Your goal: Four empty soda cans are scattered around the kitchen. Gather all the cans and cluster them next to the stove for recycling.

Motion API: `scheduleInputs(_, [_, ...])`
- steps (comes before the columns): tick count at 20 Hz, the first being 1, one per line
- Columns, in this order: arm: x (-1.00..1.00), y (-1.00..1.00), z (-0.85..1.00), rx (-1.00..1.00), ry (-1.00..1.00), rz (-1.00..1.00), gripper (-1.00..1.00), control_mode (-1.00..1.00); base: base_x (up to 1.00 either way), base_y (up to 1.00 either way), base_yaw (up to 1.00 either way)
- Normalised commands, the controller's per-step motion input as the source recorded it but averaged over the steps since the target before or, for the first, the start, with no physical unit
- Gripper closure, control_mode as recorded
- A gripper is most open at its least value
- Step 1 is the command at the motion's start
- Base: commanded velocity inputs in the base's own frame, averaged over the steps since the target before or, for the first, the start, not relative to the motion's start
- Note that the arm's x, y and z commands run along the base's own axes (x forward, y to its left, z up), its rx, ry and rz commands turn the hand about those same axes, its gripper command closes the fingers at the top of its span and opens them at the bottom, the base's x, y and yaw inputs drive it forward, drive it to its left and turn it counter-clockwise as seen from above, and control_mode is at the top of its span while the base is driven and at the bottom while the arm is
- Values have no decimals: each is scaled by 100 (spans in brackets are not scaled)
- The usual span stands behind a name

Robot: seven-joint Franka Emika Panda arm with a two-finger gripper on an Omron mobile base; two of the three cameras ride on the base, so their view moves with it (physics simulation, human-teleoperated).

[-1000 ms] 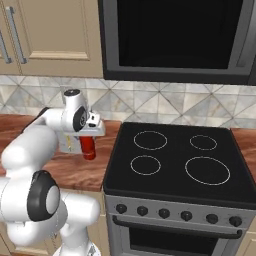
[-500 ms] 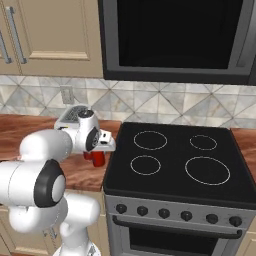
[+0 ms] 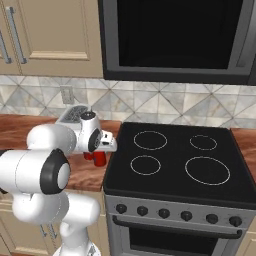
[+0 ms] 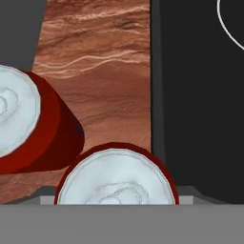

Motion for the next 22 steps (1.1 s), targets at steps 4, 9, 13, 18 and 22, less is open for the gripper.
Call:
scheduleInputs(4, [0, 0, -14, 0, -10, 0, 100, -100, 0, 0, 0])
scheduleInputs(9, [0, 0, -21, 1, -11, 0, 100, -100, 0, 0, 0])
scheduleInputs(13, [0, 6, -9, 1, -4, 0, 100, -100, 0, 0, 0])
scheduleInputs(18, [0, 1, -1, 4, -1, 0, 100, -100, 0, 0, 0])
scheduleInputs(22, [0, 5, -15, 4, 0, 0, -100, -100, 0, 0, 0])
